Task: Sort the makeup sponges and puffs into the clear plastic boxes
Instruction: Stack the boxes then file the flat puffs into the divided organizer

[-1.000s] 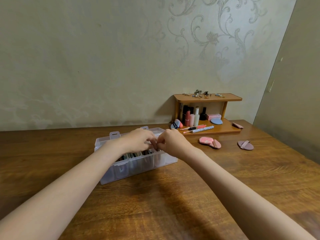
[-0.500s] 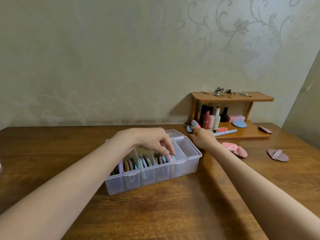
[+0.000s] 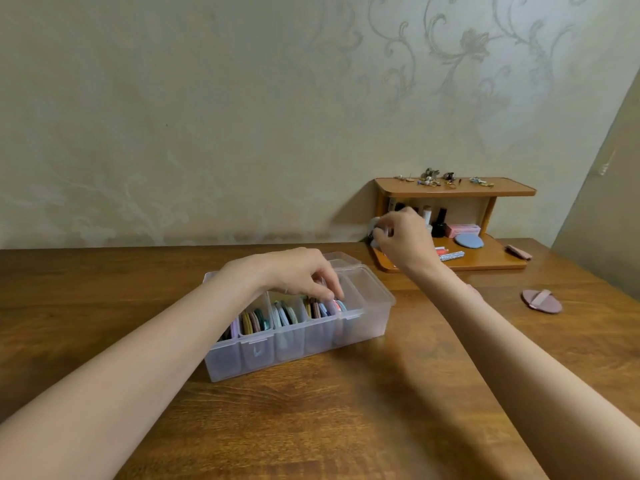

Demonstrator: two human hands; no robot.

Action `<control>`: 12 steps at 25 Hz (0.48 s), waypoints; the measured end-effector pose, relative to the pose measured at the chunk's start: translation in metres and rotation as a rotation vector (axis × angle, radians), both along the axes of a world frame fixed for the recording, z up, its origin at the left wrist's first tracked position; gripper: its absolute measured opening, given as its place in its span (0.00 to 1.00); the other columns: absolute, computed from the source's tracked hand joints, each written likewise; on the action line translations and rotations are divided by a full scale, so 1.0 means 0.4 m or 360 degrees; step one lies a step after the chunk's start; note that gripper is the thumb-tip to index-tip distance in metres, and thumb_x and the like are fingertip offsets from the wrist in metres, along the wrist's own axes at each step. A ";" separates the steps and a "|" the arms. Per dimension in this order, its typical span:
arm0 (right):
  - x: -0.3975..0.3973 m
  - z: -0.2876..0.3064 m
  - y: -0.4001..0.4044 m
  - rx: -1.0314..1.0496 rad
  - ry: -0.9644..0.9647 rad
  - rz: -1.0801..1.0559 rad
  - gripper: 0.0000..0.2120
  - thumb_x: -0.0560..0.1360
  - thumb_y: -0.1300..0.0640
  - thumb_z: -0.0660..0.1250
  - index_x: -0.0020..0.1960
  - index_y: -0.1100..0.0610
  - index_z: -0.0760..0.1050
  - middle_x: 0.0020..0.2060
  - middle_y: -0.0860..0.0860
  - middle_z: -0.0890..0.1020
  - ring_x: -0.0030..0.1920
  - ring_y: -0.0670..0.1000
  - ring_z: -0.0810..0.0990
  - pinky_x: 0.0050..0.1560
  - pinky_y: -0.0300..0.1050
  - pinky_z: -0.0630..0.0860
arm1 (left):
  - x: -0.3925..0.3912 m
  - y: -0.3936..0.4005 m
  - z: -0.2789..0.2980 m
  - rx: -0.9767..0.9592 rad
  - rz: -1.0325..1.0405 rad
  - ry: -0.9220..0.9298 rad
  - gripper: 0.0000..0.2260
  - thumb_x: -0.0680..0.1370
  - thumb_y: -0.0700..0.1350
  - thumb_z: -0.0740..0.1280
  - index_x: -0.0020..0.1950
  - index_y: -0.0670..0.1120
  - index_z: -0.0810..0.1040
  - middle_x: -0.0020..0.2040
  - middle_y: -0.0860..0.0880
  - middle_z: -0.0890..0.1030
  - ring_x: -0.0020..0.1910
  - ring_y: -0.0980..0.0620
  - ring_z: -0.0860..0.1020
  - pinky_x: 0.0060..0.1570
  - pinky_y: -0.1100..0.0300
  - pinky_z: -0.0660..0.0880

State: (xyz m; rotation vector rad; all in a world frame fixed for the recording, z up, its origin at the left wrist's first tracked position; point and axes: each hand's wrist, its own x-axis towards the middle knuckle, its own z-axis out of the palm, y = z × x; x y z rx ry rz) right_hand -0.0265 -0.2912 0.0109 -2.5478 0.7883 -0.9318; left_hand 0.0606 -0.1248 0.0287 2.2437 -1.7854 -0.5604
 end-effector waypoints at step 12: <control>-0.148 -0.053 0.180 -0.0447 0.0330 0.0336 0.07 0.75 0.61 0.65 0.53 0.62 0.76 0.52 0.56 0.79 0.52 0.53 0.77 0.48 0.42 0.74 | -0.061 -0.017 -0.030 -0.0137 0.0160 -0.0225 0.07 0.76 0.44 0.67 0.51 0.52 0.83 0.51 0.48 0.79 0.52 0.49 0.78 0.49 0.59 0.73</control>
